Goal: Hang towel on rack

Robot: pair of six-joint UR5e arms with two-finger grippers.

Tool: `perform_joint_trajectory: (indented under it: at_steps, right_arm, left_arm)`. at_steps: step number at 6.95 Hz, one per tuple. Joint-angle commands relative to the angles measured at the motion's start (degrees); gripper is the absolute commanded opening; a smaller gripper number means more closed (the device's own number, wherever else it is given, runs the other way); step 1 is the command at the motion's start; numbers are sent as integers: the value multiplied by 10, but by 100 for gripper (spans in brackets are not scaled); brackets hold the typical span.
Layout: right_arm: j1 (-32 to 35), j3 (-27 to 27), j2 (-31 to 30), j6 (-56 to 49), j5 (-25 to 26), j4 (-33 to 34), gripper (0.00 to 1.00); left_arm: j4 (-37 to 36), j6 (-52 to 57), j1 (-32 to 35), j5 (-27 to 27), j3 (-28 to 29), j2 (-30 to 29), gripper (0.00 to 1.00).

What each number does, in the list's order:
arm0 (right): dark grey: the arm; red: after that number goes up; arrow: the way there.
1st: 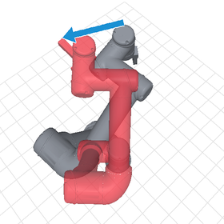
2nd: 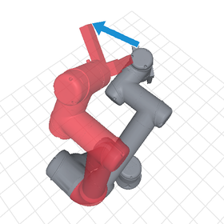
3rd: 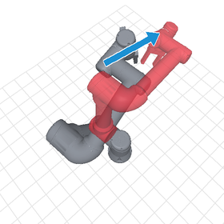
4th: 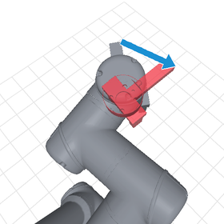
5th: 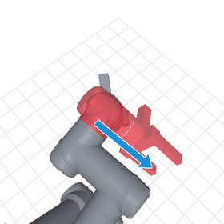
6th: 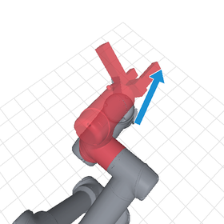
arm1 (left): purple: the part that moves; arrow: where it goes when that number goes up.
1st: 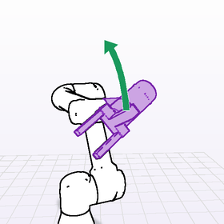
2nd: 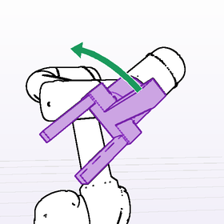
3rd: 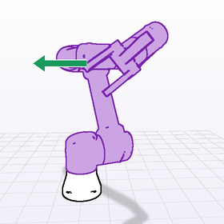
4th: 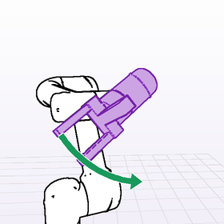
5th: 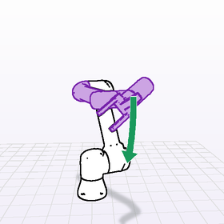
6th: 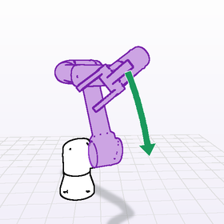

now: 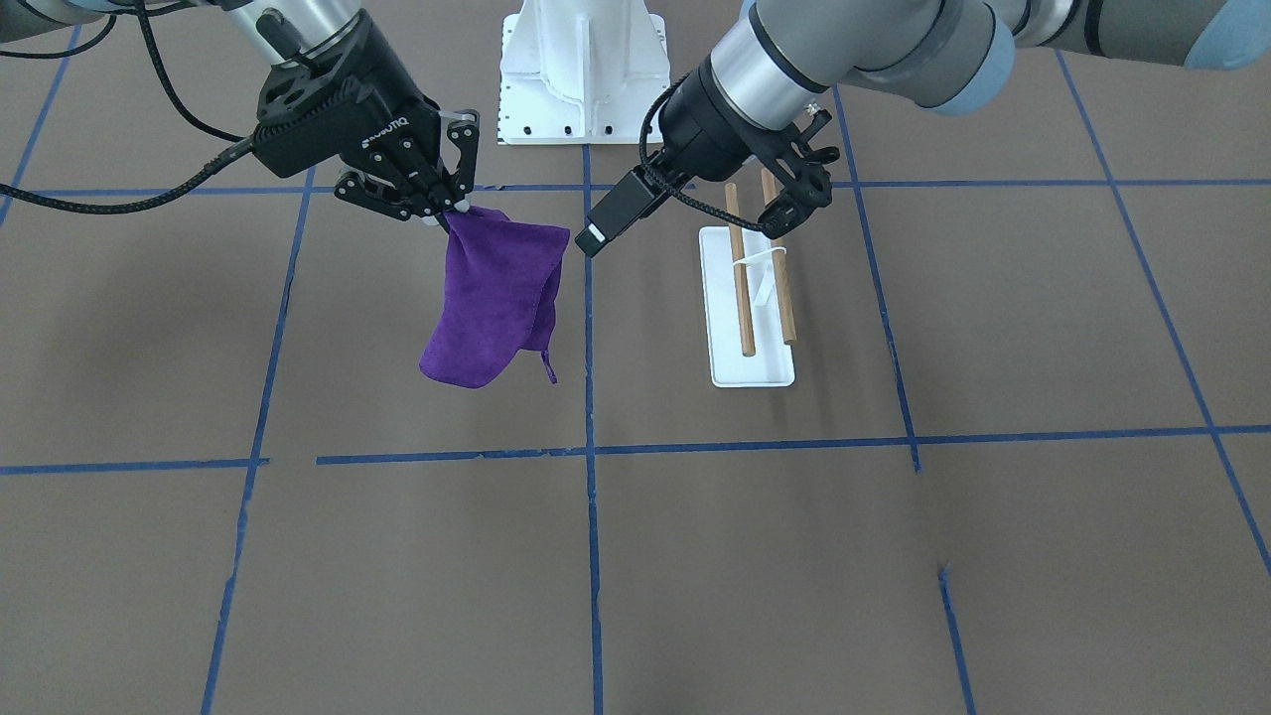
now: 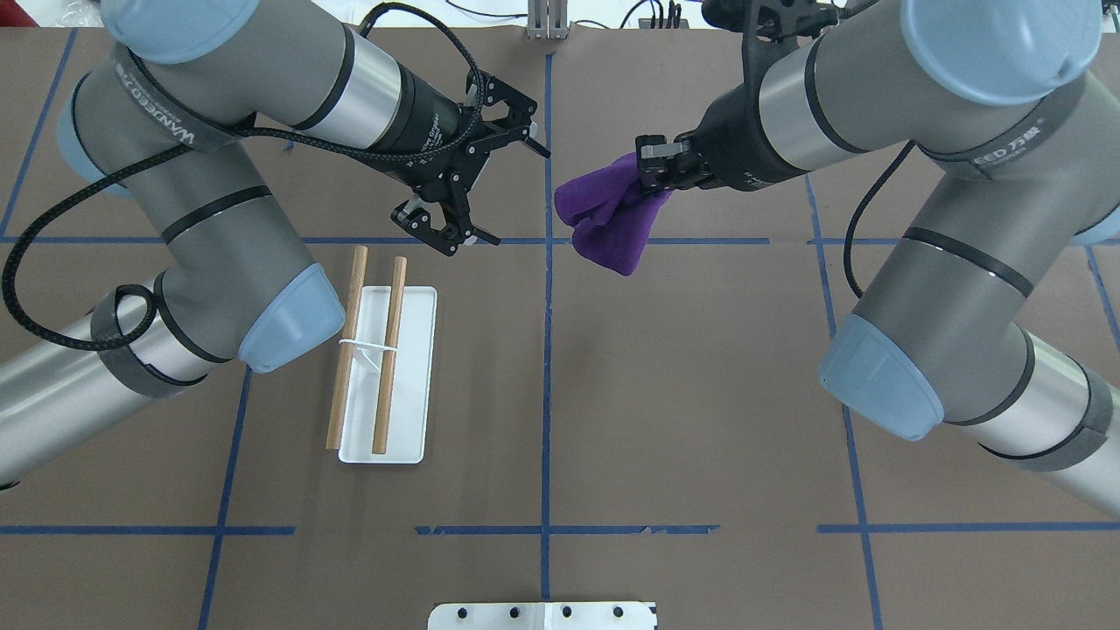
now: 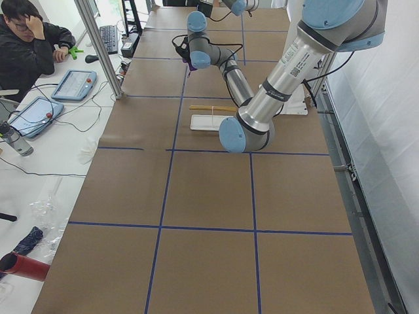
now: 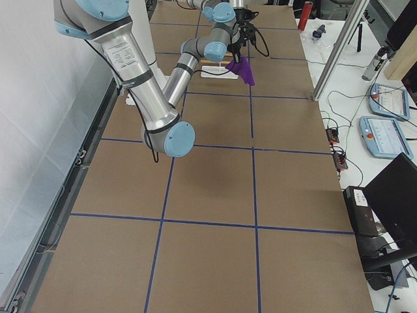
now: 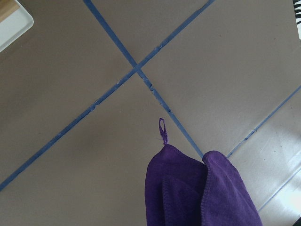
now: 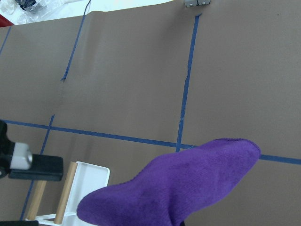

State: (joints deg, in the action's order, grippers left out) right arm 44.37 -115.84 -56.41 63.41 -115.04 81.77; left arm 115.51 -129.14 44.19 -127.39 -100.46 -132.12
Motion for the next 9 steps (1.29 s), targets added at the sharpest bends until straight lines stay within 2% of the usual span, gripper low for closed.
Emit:
perform_joint_trajectory:
  at_steps: [1,3,5,6,7,8,9]
  right_arm:
    - [-5,-1,14,21,6,0,0]
    - [-7,-4,17,23,10,0,0]
    - [-7,-4,17,23,11,0,0]
    - [-7,-3,17,23,11,0,0]
    - [-7,-3,18,23,11,0,0]
    - [-7,-3,18,23,11,0,0]
    - [-7,-3,18,23,10,0,0]
  left_arm:
    - [1,-11,-3,1,0,-3,100]
    - [8,-39,-15,21,-1,-7,91]
    - [9,-42,-17,21,-6,-8,86]
    - [26,-43,-18,21,-4,-7,70]
    - [30,-42,-18,21,-3,-6,41]
    - [45,-42,-18,20,-3,-4,35]
    - [56,-42,-21,20,-2,-2,35]
